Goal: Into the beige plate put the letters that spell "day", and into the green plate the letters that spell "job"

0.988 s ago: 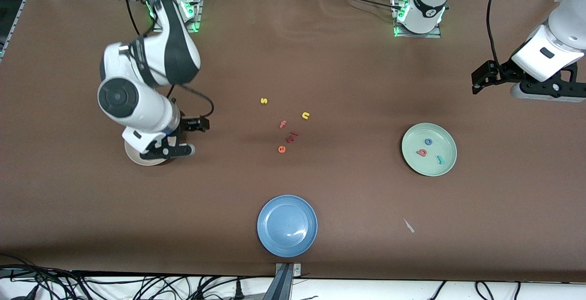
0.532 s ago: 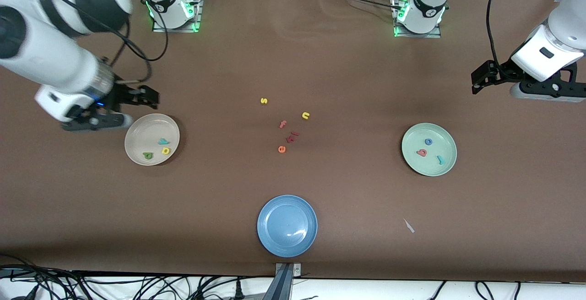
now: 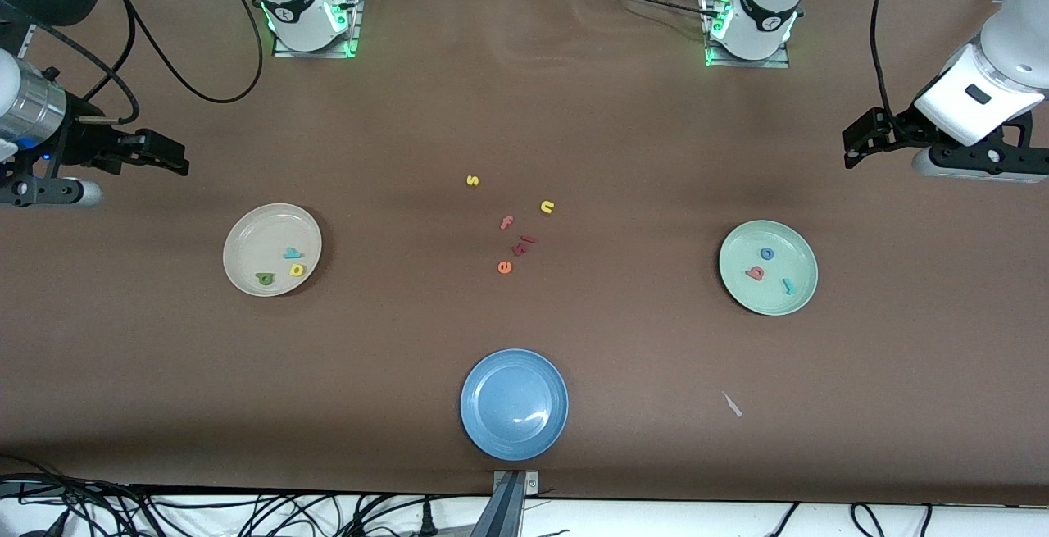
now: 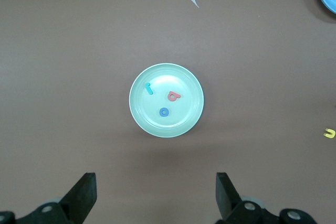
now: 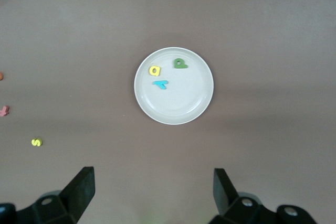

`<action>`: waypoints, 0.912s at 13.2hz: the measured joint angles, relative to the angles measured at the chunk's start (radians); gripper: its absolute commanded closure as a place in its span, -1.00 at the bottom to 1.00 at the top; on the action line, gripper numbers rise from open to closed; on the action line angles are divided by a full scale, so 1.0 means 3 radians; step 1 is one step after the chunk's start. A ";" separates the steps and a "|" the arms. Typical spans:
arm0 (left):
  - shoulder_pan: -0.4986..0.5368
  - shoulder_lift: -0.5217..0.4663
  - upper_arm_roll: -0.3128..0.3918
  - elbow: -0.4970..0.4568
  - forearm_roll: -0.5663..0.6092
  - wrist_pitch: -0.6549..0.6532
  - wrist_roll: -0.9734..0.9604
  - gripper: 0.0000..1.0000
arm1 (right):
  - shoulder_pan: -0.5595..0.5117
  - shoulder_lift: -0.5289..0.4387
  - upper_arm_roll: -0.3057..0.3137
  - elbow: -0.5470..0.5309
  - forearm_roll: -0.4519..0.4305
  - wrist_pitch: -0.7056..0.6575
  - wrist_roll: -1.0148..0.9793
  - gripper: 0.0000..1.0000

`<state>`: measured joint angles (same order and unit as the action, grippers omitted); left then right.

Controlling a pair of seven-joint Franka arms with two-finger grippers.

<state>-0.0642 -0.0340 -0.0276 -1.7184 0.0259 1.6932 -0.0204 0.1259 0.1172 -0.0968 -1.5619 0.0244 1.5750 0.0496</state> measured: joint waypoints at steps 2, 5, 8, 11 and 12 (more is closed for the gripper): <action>-0.0004 0.0000 -0.0004 0.0000 0.0000 0.0000 0.0000 -1.00 | -0.0028 0.0000 0.0005 -0.0055 0.0000 0.0127 -0.0002 -1.00; -0.0007 0.0000 -0.0005 0.0000 0.0000 0.0000 0.0005 -1.00 | -0.0014 0.0000 0.0052 -0.0073 -0.0001 0.0157 -0.0002 -1.00; -0.0017 0.0000 -0.0010 0.0002 0.0000 0.0000 0.0005 -1.00 | -0.0018 0.0000 0.0054 -0.0074 -0.0002 0.0162 -0.0002 -1.00; -0.0032 0.0000 -0.0023 0.0004 0.0000 0.0000 0.0005 -1.00 | -0.0021 0.0004 0.0049 -0.0074 -0.0002 0.0165 -0.0002 -1.00; -0.0035 0.0000 -0.0033 0.0004 0.0000 0.0000 0.0005 -1.00 | -0.0021 0.0006 0.0048 -0.0075 -0.0002 0.0166 -0.0002 -1.00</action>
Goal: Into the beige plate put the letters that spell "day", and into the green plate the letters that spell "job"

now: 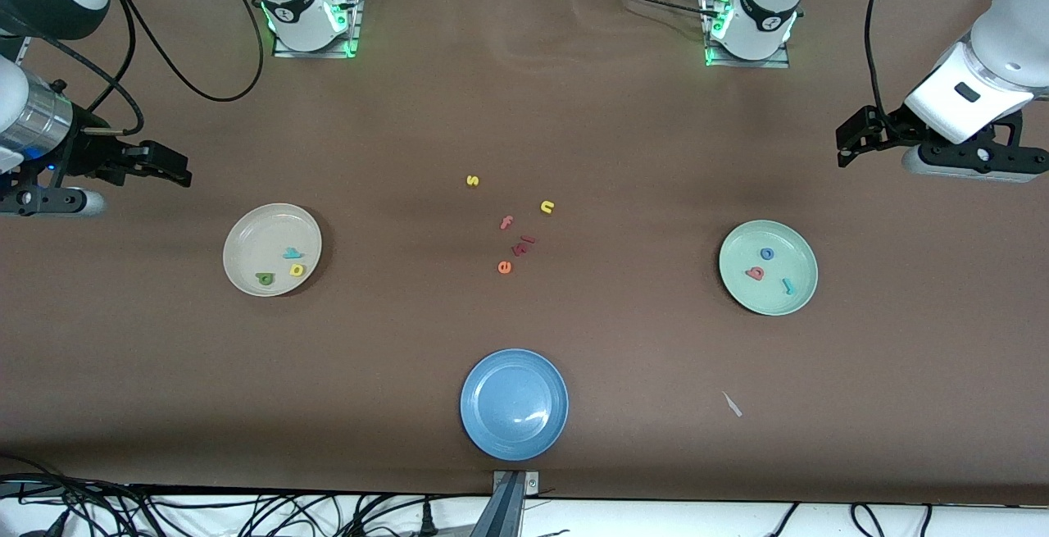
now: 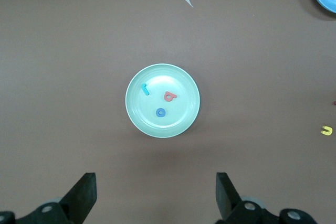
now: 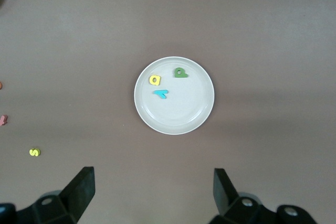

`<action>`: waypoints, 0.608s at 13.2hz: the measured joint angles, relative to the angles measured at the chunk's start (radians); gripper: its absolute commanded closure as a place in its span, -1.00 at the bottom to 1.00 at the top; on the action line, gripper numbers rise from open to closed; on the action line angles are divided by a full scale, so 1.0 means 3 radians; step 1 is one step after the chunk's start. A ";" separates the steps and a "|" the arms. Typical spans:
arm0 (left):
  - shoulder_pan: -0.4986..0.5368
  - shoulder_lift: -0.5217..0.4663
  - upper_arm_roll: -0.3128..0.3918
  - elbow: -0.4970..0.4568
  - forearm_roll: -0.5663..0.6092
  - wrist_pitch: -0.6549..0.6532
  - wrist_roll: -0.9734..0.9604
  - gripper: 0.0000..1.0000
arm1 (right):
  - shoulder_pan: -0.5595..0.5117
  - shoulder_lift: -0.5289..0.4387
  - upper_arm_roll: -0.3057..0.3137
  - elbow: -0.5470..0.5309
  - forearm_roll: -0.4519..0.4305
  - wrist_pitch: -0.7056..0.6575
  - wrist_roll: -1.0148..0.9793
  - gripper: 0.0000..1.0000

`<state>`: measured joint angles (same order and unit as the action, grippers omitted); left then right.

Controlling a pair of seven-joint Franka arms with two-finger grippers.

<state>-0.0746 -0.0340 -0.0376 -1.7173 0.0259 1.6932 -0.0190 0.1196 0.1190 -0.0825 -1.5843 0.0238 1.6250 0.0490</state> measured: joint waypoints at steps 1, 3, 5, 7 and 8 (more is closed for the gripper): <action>-0.0002 0.0000 -0.0013 0.0000 0.0000 0.0000 0.0000 -1.00 | 0.0000 0.0001 0.0000 0.0000 0.0000 0.0002 0.0000 -1.00; -0.0010 0.0000 -0.0019 0.0000 0.0000 0.0000 0.0000 -1.00 | 0.0000 0.0001 0.0000 0.0000 0.0000 0.0005 0.0000 -1.00; -0.0011 0.0000 -0.0019 0.0000 0.0000 0.0000 0.0000 -1.00 | 0.0000 0.0001 0.0000 0.0000 0.0000 0.0013 0.0000 -1.00; -0.0011 0.0000 -0.0019 0.0000 0.0000 0.0000 0.0000 -1.00 | 0.0000 0.0001 -0.0001 0.0000 -0.0001 0.0071 0.0000 -1.00; -0.0011 0.0000 -0.0019 0.0000 0.0000 0.0000 0.0000 -1.00 | 0.0000 0.0002 -0.0001 0.0000 -0.0001 0.0090 0.0000 -1.00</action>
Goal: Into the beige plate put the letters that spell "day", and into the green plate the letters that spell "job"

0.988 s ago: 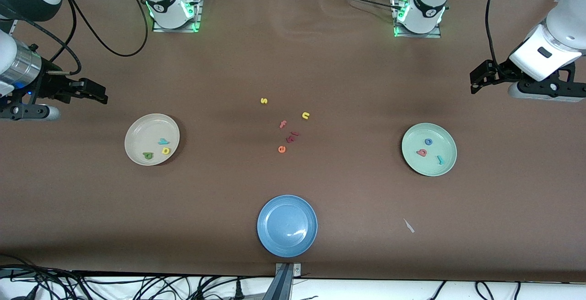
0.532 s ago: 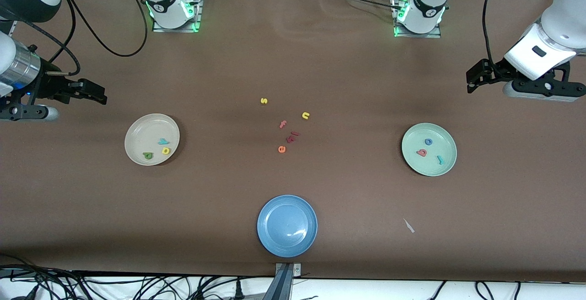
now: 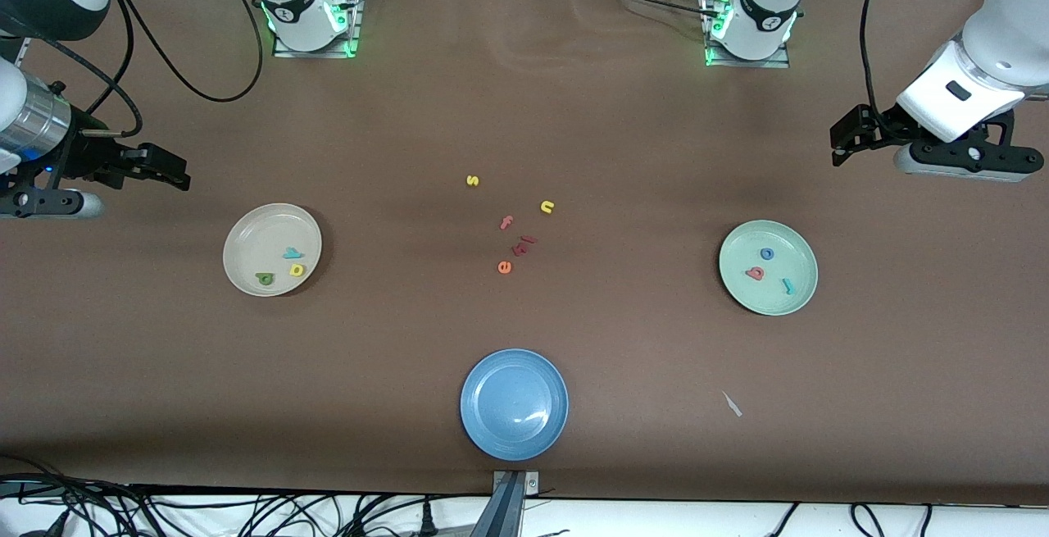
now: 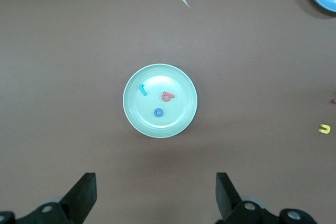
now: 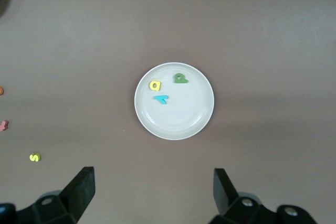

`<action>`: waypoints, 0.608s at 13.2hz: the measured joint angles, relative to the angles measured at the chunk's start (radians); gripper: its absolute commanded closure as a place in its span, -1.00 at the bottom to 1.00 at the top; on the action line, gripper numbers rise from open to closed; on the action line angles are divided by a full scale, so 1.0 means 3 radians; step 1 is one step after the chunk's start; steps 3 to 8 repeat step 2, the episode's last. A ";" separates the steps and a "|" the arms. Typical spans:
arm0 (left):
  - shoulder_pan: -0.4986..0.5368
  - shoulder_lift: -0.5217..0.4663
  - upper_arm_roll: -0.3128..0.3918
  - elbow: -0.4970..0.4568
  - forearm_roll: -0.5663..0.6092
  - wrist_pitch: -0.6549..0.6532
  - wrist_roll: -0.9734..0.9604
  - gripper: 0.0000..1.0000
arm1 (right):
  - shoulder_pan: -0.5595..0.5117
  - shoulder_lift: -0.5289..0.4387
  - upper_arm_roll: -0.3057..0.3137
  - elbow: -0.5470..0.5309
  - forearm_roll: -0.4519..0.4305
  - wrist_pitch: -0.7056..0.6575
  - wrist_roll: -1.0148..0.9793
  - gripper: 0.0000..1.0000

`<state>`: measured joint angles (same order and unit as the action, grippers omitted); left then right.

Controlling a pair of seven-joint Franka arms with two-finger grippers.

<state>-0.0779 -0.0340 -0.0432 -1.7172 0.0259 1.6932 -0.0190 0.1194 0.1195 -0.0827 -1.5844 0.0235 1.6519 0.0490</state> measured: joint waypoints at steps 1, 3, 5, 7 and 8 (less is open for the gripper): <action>0.0000 0.0000 0.0000 0.0000 0.0000 0.0000 0.0000 -1.00 | 0.0000 0.0000 0.0000 0.0000 0.0000 0.0016 0.0000 -1.00; 0.0000 0.0000 0.0000 0.0000 0.0000 0.0000 0.0000 -1.00 | 0.0000 0.0001 -0.0001 0.0000 0.0000 0.0030 0.0000 -1.00; 0.0000 0.0000 0.0000 0.0000 0.0000 0.0000 0.0000 -1.00 | 0.0000 0.0001 -0.0001 0.0000 0.0000 0.0030 0.0000 -1.00; 0.0000 0.0000 0.0000 0.0000 0.0000 0.0000 0.0000 -1.00 | 0.0000 0.0001 -0.0001 0.0000 0.0000 0.0030 0.0000 -1.00; 0.0000 0.0000 0.0000 0.0000 0.0000 0.0000 0.0000 -1.00 | 0.0000 0.0001 -0.0001 0.0000 0.0000 0.0030 0.0000 -1.00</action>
